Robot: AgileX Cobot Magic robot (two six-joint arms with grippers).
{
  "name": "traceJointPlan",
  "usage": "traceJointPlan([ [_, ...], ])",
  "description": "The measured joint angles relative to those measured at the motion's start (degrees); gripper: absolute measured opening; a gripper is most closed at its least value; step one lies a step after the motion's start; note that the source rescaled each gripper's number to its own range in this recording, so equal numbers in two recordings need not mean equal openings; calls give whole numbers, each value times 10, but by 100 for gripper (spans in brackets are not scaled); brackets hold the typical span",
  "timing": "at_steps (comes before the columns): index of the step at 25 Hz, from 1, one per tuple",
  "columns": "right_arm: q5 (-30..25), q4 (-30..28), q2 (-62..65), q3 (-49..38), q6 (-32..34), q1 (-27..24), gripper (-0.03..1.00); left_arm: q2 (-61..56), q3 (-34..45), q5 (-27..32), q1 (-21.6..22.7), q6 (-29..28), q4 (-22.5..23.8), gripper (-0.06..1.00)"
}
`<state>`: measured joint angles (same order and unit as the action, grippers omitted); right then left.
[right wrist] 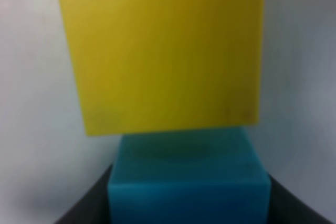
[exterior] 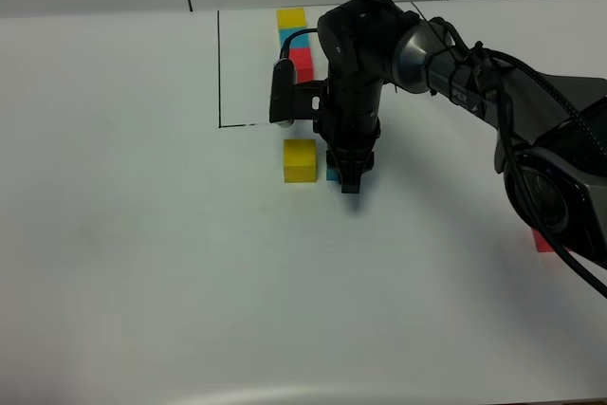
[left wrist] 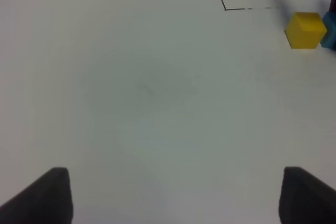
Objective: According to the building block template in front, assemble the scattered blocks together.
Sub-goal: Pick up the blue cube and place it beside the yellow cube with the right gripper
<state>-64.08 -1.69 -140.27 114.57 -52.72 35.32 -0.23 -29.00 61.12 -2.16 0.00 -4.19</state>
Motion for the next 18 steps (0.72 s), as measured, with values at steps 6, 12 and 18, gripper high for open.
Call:
traceJointPlan([
  [6,3,-5,-1,0,2,8,2,0,0,0,0,0,0,83],
  [12,12,-3,-1,0,22,12,2,0,0,0,0,0,0,83],
  [18,16,-4,-2,0,21,16,2,0,0,0,0,0,0,83],
])
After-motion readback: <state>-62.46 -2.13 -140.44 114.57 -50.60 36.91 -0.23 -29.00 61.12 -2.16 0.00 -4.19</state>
